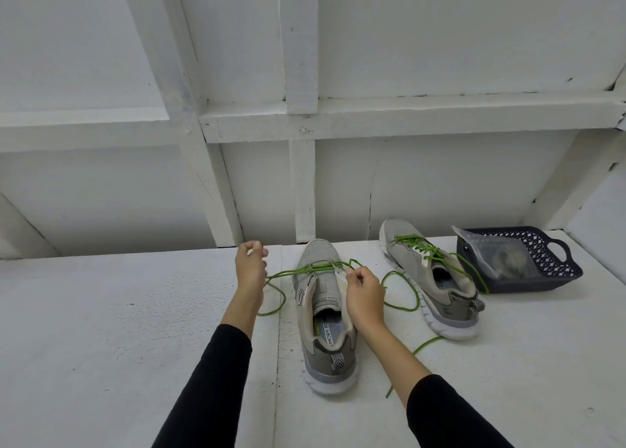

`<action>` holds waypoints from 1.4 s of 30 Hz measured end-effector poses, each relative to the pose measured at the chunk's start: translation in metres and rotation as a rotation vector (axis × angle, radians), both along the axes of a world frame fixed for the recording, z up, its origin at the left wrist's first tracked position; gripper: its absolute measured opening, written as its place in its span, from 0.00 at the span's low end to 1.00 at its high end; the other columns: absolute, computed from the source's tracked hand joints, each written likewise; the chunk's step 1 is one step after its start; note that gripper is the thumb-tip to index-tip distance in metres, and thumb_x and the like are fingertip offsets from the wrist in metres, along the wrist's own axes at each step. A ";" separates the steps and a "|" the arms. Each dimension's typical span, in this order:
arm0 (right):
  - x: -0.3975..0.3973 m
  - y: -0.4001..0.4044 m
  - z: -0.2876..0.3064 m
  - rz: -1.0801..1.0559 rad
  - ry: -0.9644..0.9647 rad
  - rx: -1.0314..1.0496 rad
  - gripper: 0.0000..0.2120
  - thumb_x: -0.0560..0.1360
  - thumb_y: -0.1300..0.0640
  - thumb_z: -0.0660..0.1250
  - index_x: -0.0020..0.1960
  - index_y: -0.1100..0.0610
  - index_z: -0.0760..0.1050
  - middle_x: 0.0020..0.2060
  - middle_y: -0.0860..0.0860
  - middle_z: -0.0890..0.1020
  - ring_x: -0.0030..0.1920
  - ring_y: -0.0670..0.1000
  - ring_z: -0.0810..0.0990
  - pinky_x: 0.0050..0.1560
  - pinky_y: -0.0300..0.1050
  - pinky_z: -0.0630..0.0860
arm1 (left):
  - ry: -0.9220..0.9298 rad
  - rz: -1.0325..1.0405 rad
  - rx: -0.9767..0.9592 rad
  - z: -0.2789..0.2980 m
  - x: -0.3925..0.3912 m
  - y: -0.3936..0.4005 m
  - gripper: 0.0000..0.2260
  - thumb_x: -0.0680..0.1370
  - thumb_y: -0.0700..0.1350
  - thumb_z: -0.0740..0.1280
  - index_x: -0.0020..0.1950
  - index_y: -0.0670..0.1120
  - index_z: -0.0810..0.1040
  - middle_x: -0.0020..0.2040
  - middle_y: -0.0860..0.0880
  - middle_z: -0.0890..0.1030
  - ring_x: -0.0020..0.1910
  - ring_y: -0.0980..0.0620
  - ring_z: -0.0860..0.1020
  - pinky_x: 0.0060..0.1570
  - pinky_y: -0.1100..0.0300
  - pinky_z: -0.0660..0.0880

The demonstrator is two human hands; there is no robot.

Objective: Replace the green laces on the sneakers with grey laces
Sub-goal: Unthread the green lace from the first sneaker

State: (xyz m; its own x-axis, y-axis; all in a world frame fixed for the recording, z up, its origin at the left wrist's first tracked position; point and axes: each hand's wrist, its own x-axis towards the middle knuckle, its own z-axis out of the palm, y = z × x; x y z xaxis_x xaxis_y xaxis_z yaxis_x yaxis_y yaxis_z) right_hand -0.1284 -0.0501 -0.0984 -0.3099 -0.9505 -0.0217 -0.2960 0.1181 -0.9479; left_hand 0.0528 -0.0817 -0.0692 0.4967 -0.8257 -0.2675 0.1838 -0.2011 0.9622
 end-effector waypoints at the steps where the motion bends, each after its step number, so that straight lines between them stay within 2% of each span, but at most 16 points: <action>1: 0.000 0.000 0.000 -0.005 0.007 0.001 0.14 0.81 0.57 0.61 0.38 0.60 0.70 0.29 0.50 0.73 0.31 0.47 0.68 0.30 0.34 0.64 | -0.205 0.009 0.083 -0.003 0.005 0.001 0.06 0.83 0.42 0.56 0.54 0.43 0.72 0.47 0.45 0.76 0.38 0.53 0.70 0.36 0.61 0.66; 3: 0.000 0.000 -0.001 -0.006 0.027 0.008 0.13 0.81 0.57 0.61 0.39 0.61 0.72 0.30 0.50 0.74 0.32 0.48 0.70 0.30 0.34 0.63 | -0.445 -0.015 0.204 -0.012 0.014 0.004 0.05 0.83 0.42 0.56 0.54 0.43 0.71 0.53 0.41 0.78 0.45 0.47 0.75 0.42 0.57 0.71; 6: 0.000 0.000 0.000 -0.007 0.039 0.022 0.13 0.81 0.57 0.61 0.41 0.63 0.73 0.31 0.51 0.74 0.32 0.46 0.70 0.32 0.35 0.64 | -0.599 -0.144 0.282 -0.022 0.015 0.007 0.05 0.81 0.43 0.58 0.56 0.45 0.69 0.54 0.40 0.79 0.50 0.42 0.77 0.52 0.48 0.76; 9: 0.000 0.000 0.001 -0.008 0.039 0.024 0.13 0.81 0.57 0.60 0.42 0.64 0.73 0.31 0.51 0.74 0.32 0.46 0.70 0.33 0.37 0.64 | -0.695 -0.260 0.149 -0.019 -0.001 0.008 0.13 0.81 0.45 0.61 0.65 0.48 0.68 0.52 0.45 0.81 0.50 0.43 0.79 0.56 0.45 0.75; 12: 0.000 0.001 0.001 -0.010 0.039 0.024 0.13 0.81 0.56 0.60 0.41 0.63 0.72 0.31 0.51 0.74 0.32 0.46 0.70 0.33 0.37 0.64 | -0.735 -0.345 -0.063 -0.006 -0.021 0.004 0.10 0.80 0.47 0.64 0.60 0.50 0.79 0.57 0.49 0.82 0.59 0.47 0.77 0.62 0.46 0.72; 14: 0.000 0.001 0.001 -0.015 0.048 0.025 0.14 0.81 0.56 0.60 0.40 0.62 0.72 0.31 0.51 0.74 0.32 0.46 0.69 0.32 0.35 0.63 | -0.827 -0.447 -0.045 -0.001 -0.034 -0.002 0.08 0.78 0.50 0.66 0.53 0.53 0.83 0.58 0.51 0.82 0.61 0.48 0.75 0.63 0.47 0.70; 17: 0.001 0.001 0.001 -0.015 0.044 0.023 0.14 0.81 0.56 0.60 0.41 0.64 0.73 0.31 0.52 0.75 0.32 0.46 0.70 0.32 0.37 0.64 | -1.022 -0.579 0.069 0.000 -0.045 -0.010 0.06 0.76 0.53 0.69 0.51 0.55 0.84 0.57 0.51 0.82 0.61 0.47 0.73 0.62 0.48 0.68; 23: 0.001 0.000 0.000 -0.010 0.038 0.021 0.13 0.81 0.56 0.61 0.41 0.64 0.73 0.32 0.52 0.75 0.34 0.49 0.71 0.34 0.39 0.66 | -1.028 -0.596 -0.056 -0.022 -0.041 -0.010 0.06 0.72 0.52 0.75 0.47 0.53 0.85 0.51 0.53 0.81 0.55 0.49 0.76 0.54 0.49 0.74; 25: 0.001 0.000 0.000 -0.009 0.030 0.021 0.13 0.81 0.57 0.61 0.41 0.64 0.73 0.31 0.52 0.75 0.34 0.49 0.71 0.34 0.39 0.66 | -0.999 -0.584 -0.134 -0.030 -0.039 -0.008 0.06 0.73 0.51 0.75 0.46 0.51 0.86 0.52 0.53 0.80 0.53 0.51 0.75 0.53 0.53 0.74; 27: 0.001 0.001 0.001 -0.005 0.025 0.019 0.13 0.81 0.57 0.61 0.41 0.64 0.73 0.31 0.52 0.75 0.34 0.49 0.71 0.34 0.39 0.65 | -0.885 -0.569 -0.197 -0.034 -0.039 -0.004 0.04 0.74 0.48 0.73 0.45 0.48 0.85 0.50 0.54 0.78 0.50 0.55 0.74 0.53 0.59 0.71; 30: 0.001 0.001 0.001 -0.006 0.017 0.020 0.13 0.81 0.57 0.60 0.42 0.64 0.73 0.32 0.53 0.75 0.34 0.49 0.71 0.34 0.37 0.65 | -0.542 -0.477 -0.214 -0.035 -0.044 0.005 0.03 0.77 0.42 0.70 0.44 0.47 0.82 0.50 0.54 0.82 0.50 0.58 0.78 0.55 0.59 0.74; 33: 0.001 0.001 0.001 -0.005 0.010 0.018 0.13 0.81 0.56 0.61 0.42 0.64 0.73 0.34 0.53 0.77 0.35 0.48 0.72 0.35 0.37 0.66 | -0.142 -0.346 -0.208 -0.032 -0.050 0.009 0.06 0.81 0.41 0.63 0.45 0.43 0.74 0.53 0.48 0.84 0.51 0.53 0.81 0.49 0.60 0.76; 36: 0.001 0.001 0.001 0.000 0.009 0.016 0.14 0.81 0.56 0.61 0.41 0.64 0.73 0.32 0.53 0.75 0.34 0.50 0.71 0.35 0.39 0.67 | 0.142 -0.227 -0.228 -0.019 -0.055 0.009 0.07 0.84 0.41 0.57 0.46 0.44 0.68 0.45 0.48 0.84 0.46 0.49 0.81 0.43 0.61 0.77; 39: -0.001 0.001 0.001 0.003 0.010 0.011 0.14 0.81 0.56 0.61 0.40 0.63 0.72 0.31 0.52 0.74 0.33 0.49 0.70 0.33 0.39 0.66 | 0.173 -0.165 -0.252 -0.005 -0.053 0.007 0.07 0.85 0.42 0.55 0.46 0.46 0.66 0.35 0.50 0.73 0.31 0.55 0.71 0.32 0.63 0.76; 40: -0.001 0.002 0.001 0.004 0.007 0.011 0.14 0.81 0.56 0.61 0.40 0.63 0.72 0.31 0.52 0.74 0.33 0.49 0.70 0.32 0.38 0.65 | 0.128 -0.140 -0.248 -0.002 -0.050 0.005 0.08 0.85 0.43 0.55 0.46 0.47 0.66 0.35 0.51 0.70 0.28 0.57 0.67 0.28 0.65 0.72; 42: -0.002 0.002 0.001 0.004 0.000 0.010 0.14 0.81 0.56 0.61 0.41 0.64 0.73 0.32 0.53 0.76 0.33 0.48 0.70 0.32 0.37 0.65 | -0.005 -0.085 -0.242 -0.001 -0.040 0.001 0.08 0.85 0.45 0.54 0.47 0.49 0.66 0.36 0.51 0.69 0.30 0.57 0.63 0.30 0.64 0.64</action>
